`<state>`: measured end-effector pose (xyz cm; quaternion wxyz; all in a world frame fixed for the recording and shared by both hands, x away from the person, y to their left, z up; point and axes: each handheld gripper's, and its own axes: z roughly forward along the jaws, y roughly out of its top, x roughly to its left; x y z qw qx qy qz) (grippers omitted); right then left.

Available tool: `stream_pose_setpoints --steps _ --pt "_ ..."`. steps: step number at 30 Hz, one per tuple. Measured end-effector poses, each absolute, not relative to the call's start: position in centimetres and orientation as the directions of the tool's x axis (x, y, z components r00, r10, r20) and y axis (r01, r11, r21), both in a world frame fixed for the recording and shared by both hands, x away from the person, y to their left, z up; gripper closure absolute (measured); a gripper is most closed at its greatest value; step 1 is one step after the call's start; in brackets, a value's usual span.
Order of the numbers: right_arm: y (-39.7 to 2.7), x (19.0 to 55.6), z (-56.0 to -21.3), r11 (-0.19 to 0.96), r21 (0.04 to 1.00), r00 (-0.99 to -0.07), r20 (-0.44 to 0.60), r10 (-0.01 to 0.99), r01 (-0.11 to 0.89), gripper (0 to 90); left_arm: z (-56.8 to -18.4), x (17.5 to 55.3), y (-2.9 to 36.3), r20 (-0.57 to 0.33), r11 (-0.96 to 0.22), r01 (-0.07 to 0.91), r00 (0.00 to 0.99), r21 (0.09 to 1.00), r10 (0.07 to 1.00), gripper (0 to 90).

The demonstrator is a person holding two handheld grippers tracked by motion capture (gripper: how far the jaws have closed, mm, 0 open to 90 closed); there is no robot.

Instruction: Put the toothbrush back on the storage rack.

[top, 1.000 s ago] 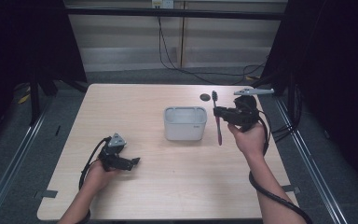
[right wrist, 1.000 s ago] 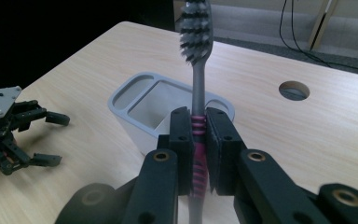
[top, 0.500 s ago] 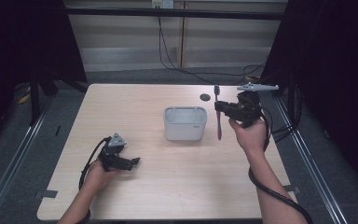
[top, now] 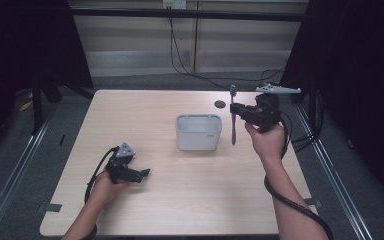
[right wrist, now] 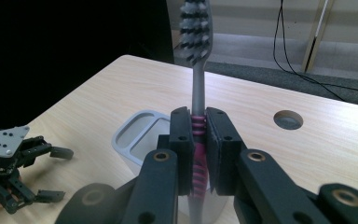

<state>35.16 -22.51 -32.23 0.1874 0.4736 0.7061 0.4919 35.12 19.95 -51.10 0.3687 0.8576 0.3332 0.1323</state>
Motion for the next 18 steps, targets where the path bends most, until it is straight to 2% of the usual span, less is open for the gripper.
stream_pose_setpoints --steps 18 --pt "-21.95 35.71 -31.74 0.026 0.899 -0.465 0.201 0.862 0.437 81.7 -51.08 35.14 19.97 -0.015 -0.509 0.472 0.744 0.72 0.668 9.6"
